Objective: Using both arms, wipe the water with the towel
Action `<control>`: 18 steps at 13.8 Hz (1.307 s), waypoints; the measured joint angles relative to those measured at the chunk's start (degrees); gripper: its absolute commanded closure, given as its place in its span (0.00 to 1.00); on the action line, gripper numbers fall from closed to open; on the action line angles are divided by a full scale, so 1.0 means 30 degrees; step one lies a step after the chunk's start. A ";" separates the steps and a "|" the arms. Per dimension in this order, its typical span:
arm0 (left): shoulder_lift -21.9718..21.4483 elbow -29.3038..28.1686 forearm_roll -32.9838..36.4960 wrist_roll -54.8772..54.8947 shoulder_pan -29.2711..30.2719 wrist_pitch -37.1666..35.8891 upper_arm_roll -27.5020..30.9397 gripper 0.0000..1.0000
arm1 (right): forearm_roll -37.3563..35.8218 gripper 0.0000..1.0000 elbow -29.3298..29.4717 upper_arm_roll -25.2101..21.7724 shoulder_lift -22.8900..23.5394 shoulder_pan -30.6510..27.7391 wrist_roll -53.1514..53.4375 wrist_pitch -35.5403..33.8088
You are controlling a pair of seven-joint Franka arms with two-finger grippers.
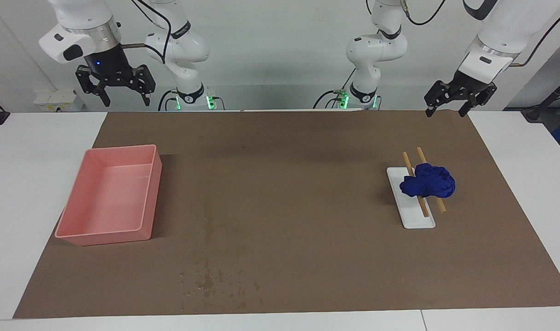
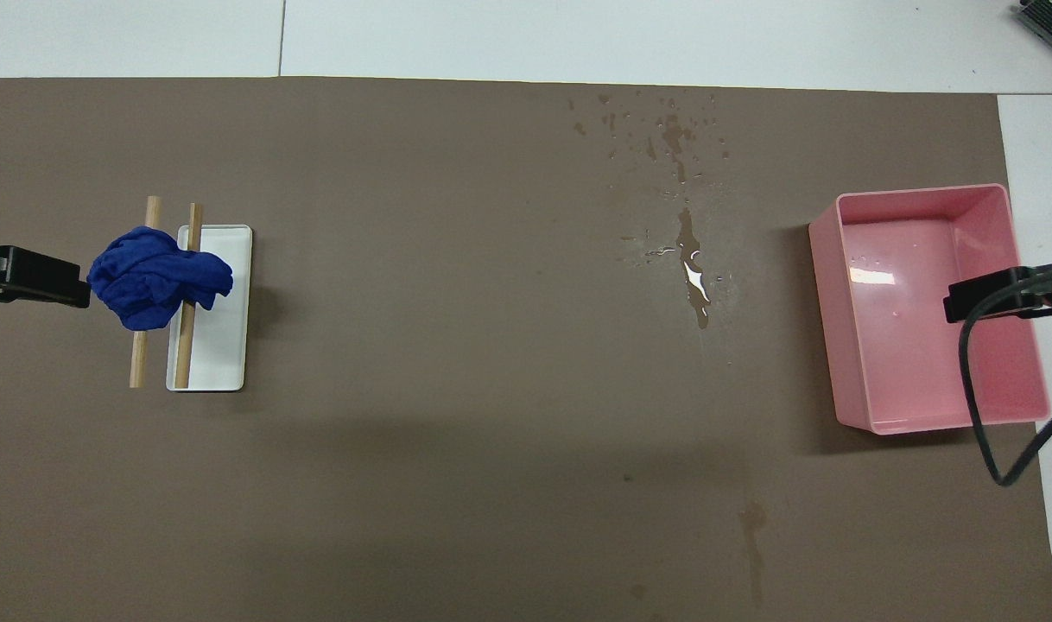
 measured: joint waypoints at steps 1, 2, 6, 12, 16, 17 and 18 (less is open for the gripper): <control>0.0000 0.0000 0.0000 0.0001 0.0000 0.0000 0.0000 0.00 | 0.0001 0.00 -0.0014 0.0016 -0.0014 0.0013 0.0009 -0.0026; 0.0000 0.0000 0.0000 0.0006 0.0000 0.0000 -0.0001 0.00 | 0.0018 0.00 -0.0047 0.0019 -0.0023 0.0012 0.0031 -0.0027; -0.0027 -0.0136 0.0000 -0.0098 0.0008 0.0067 0.0044 0.00 | 0.0308 0.00 -0.0146 0.0044 -0.0024 0.0026 0.0811 -0.0146; -0.0775 -0.3747 0.0299 -0.7596 0.0253 0.5516 0.0291 0.00 | 0.0410 0.00 -0.0149 0.0230 -0.0074 0.0066 0.1407 -0.0716; 0.0304 -0.5491 0.2036 -1.5436 0.0930 0.7946 0.0390 0.00 | 0.2050 0.00 -0.0226 0.0421 -0.0078 0.0128 0.3063 -0.0146; 0.1007 -0.5553 0.2586 -1.7554 0.0927 0.8679 0.0350 0.00 | 0.2523 0.00 -0.0349 0.0476 -0.0084 0.0139 0.3829 0.0262; 0.1718 -0.5556 0.2815 -1.9278 0.0924 0.9453 0.0286 0.00 | 0.2993 0.00 -0.0530 0.0511 -0.0086 0.0169 0.4533 0.0674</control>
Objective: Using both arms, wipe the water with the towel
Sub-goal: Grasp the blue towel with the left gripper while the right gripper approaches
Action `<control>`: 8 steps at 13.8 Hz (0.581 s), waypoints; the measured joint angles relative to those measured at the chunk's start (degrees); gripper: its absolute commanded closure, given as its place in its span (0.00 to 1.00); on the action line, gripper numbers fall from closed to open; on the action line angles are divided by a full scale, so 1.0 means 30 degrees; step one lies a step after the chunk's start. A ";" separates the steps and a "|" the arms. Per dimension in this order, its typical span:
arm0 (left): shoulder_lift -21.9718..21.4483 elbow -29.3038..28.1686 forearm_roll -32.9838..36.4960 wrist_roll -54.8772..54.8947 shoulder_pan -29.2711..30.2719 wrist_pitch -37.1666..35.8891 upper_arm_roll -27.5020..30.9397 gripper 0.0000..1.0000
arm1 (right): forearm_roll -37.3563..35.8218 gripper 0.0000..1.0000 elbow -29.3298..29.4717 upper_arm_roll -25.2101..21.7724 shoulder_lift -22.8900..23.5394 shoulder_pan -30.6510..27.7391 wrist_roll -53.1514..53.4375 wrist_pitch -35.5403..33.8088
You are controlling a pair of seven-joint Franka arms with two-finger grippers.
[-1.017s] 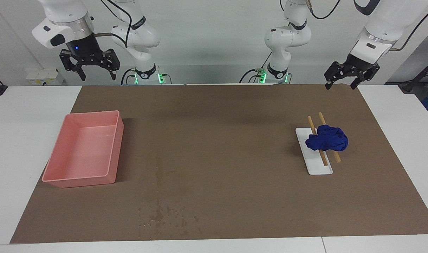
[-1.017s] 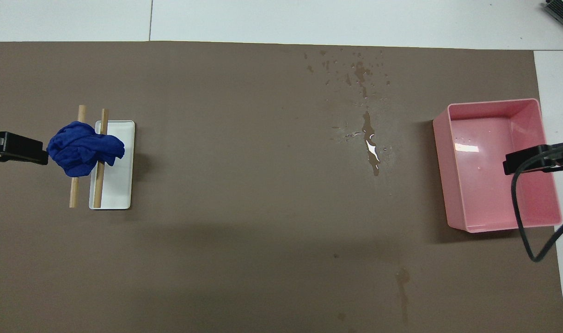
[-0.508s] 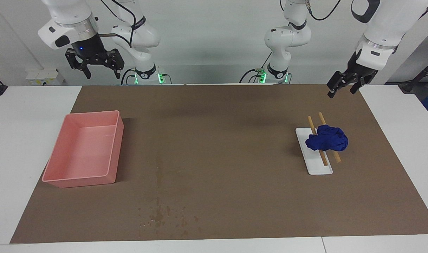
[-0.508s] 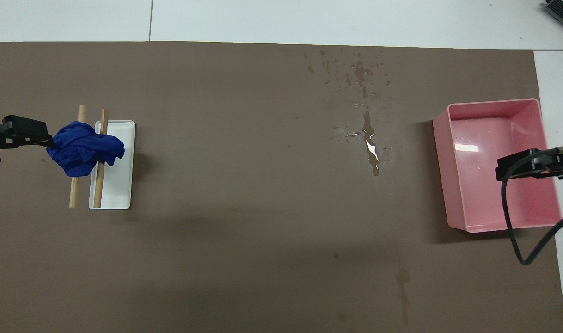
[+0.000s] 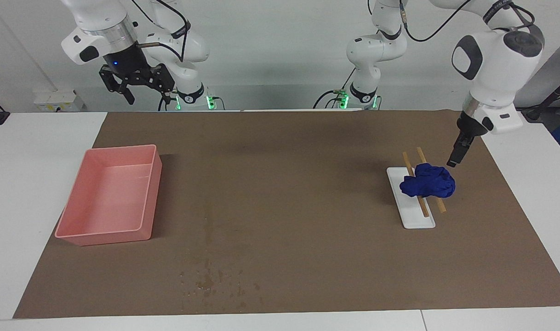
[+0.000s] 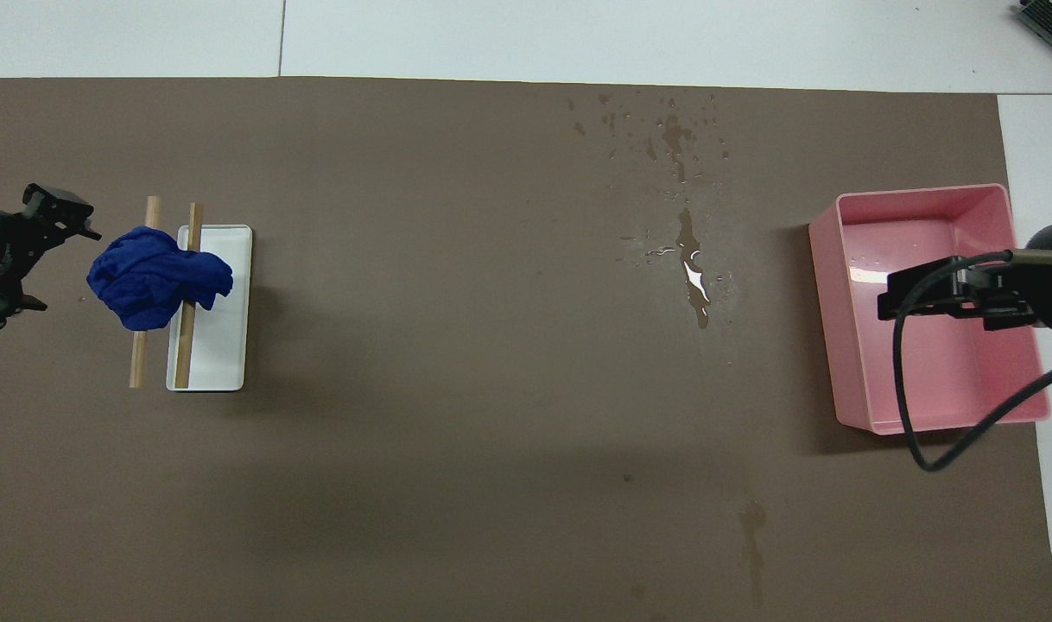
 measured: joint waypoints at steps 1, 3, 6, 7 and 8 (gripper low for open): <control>0.0638 0.0000 0.0086 -0.1345 -0.0004 0.0657 -0.0057 0.00 | 0.0415 0.00 -0.0226 0.0069 -0.0016 0.0020 0.0884 0.0440; 0.1371 0.0003 0.0134 -0.3437 -0.0008 0.1397 -0.0104 0.00 | 0.1583 0.00 -0.0905 0.0309 -0.0200 0.0029 0.3285 0.1341; 0.1527 -0.0194 0.0148 -0.5085 -0.0021 0.1562 -0.0122 0.00 | 0.3810 0.00 -0.2377 0.0498 -0.0819 0.0035 0.6768 0.2838; 0.1536 -0.0298 0.0150 -0.5494 -0.0033 0.1651 -0.0125 0.00 | 0.4726 0.00 -0.2827 0.0526 -0.1006 0.0043 0.7735 0.3114; 0.1546 -0.0435 0.0153 -0.5845 -0.0046 0.1737 -0.0125 0.00 | 0.5588 0.00 -0.3240 0.0577 -0.1147 0.0170 0.8917 0.3397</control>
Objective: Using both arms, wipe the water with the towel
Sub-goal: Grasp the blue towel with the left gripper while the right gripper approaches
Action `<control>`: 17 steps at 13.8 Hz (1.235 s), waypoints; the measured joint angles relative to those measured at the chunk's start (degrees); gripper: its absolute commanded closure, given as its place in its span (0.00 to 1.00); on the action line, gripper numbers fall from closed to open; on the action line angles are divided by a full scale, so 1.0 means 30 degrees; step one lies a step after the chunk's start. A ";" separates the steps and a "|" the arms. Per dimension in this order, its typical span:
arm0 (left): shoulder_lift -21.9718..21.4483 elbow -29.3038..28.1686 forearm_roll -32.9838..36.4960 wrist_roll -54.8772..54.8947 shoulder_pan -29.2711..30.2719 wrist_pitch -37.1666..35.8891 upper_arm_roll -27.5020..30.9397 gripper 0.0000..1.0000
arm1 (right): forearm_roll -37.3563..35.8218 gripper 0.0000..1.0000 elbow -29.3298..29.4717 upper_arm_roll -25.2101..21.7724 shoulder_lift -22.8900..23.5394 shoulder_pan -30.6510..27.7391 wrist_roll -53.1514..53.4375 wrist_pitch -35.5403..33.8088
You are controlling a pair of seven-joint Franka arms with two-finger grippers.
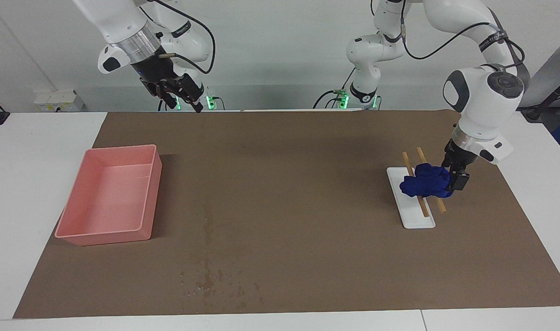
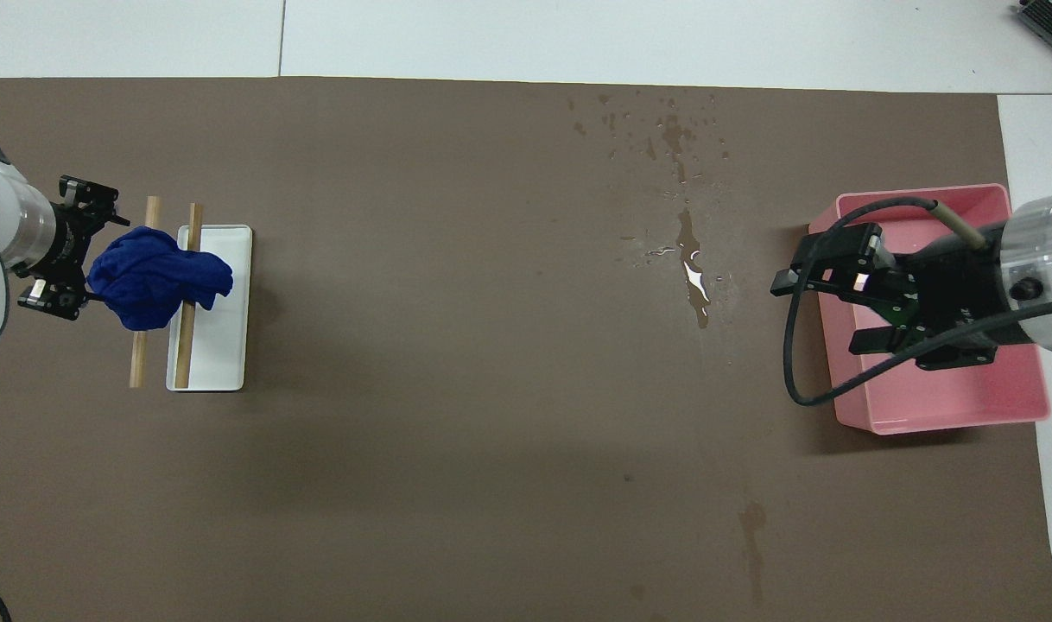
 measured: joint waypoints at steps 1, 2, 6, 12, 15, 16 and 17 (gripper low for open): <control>0.0013 -0.0201 0.0004 -0.0242 -0.0012 0.0079 0.0000 0.00 | 0.0525 0.00 -0.0405 0.0024 -0.0081 0.0499 0.1728 0.0519; 0.0023 -0.0482 0.0007 -0.0374 -0.0024 0.0150 0.0000 0.00 | 0.0945 0.00 -0.0848 0.0062 -0.0120 0.1209 0.4017 0.1413; 0.0021 -0.0943 0.0025 -0.0552 -0.0128 0.0362 -0.0073 1.00 | 0.2507 0.00 -0.2654 0.0184 -0.0180 0.3787 1.0967 0.5777; -0.0277 -0.0917 0.0264 0.0007 -0.0128 0.0385 -0.0118 1.00 | 0.2992 0.00 -0.4816 0.0197 -0.0122 0.6128 1.5492 0.9739; -0.0316 -0.0552 -0.0173 0.0189 -0.0246 0.0074 -0.0311 1.00 | 0.3560 0.00 -0.5102 0.0186 0.0426 0.6887 1.7323 1.1841; -0.0322 -0.0129 -0.1025 0.0310 -0.0429 -0.0238 -0.0362 1.00 | 0.3596 0.00 -0.5115 0.0187 0.0717 0.7252 1.8022 1.2615; -0.0338 0.0430 -0.2210 0.0451 -0.0624 -0.0645 -0.0420 1.00 | 0.3596 0.00 -0.5118 0.0188 0.0976 0.7579 1.8586 1.3232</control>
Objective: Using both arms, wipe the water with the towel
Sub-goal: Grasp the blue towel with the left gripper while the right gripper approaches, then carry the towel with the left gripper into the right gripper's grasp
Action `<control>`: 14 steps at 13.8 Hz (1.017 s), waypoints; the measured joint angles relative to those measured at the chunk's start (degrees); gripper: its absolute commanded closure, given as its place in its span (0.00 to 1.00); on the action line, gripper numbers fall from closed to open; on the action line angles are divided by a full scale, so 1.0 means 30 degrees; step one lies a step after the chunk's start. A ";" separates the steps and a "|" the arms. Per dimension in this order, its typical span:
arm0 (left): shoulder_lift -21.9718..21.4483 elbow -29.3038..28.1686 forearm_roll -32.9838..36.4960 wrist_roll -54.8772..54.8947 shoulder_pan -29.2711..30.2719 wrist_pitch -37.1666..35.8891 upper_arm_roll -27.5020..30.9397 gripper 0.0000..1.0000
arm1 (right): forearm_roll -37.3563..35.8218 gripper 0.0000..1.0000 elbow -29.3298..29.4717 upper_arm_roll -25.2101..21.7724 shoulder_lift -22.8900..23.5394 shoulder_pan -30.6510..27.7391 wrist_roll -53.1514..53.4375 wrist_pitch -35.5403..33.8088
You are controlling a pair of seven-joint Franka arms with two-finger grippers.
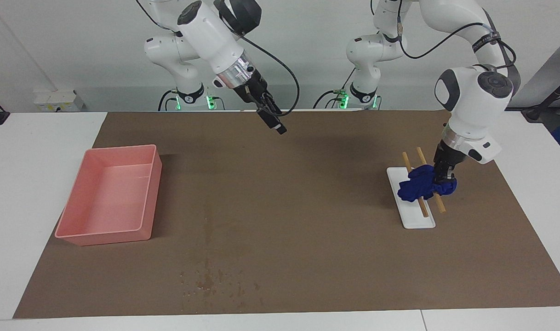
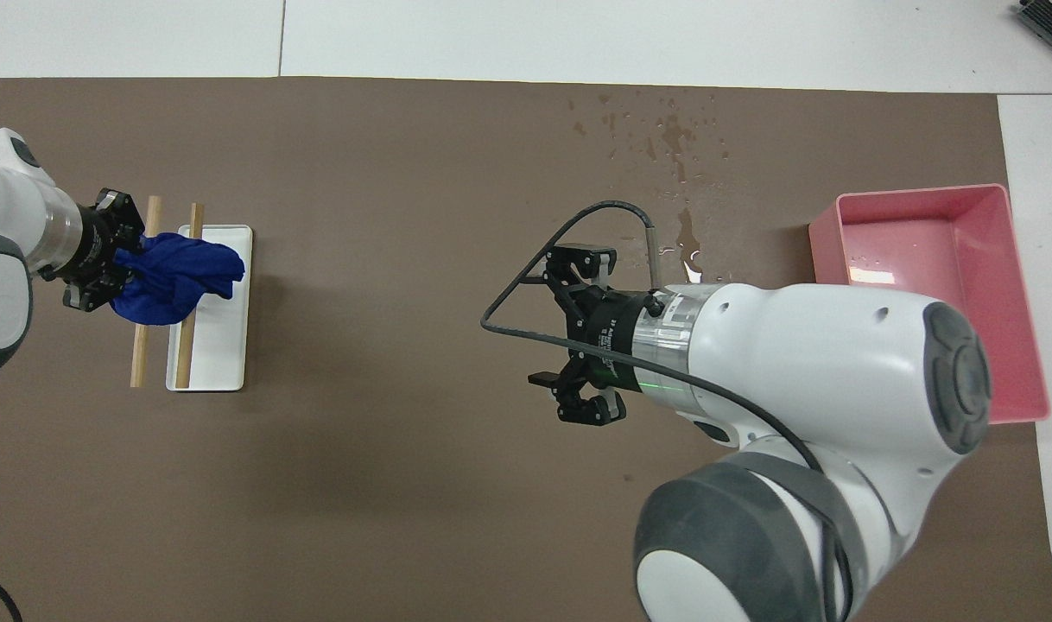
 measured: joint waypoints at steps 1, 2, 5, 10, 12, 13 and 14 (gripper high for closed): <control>-0.0061 0.0675 -0.1371 0.0067 -0.0150 -0.0480 -0.0033 1.00 | 0.0001 0.00 -0.0001 0.0001 0.0212 0.0258 0.0320 0.0376; -0.0236 0.1321 -0.2867 0.0109 -0.0236 -0.0940 -0.0042 1.00 | 0.0005 0.00 -0.0002 -0.0003 0.0405 0.0477 0.0387 0.0461; -0.1454 0.2007 -0.6499 0.0201 -0.0301 -0.2397 -0.0096 1.00 | 0.0026 0.00 -0.0001 -0.0005 0.1327 0.1372 0.0422 0.1530; -0.2397 0.1601 -0.8559 -0.0597 -0.3336 -0.3807 -0.0259 1.00 | 0.0048 0.00 0.0060 -0.0006 0.1968 0.1977 0.0525 0.2420; -0.2469 0.1164 -0.8590 -0.1126 -0.4752 -0.3795 -0.0304 1.00 | 0.0052 0.00 0.0061 -0.0009 0.1975 0.2010 0.0535 0.2445; -0.2567 0.0871 -0.8602 -0.1251 -0.5291 -0.3795 -0.0306 1.00 | 0.0054 0.00 0.0061 -0.0008 0.1996 0.2028 0.0536 0.2558; -0.2702 0.0556 -0.8616 -0.1454 -0.5762 -0.3796 -0.0302 1.00 | 0.0057 0.00 0.0061 -0.0008 0.2021 0.2041 0.0554 0.2665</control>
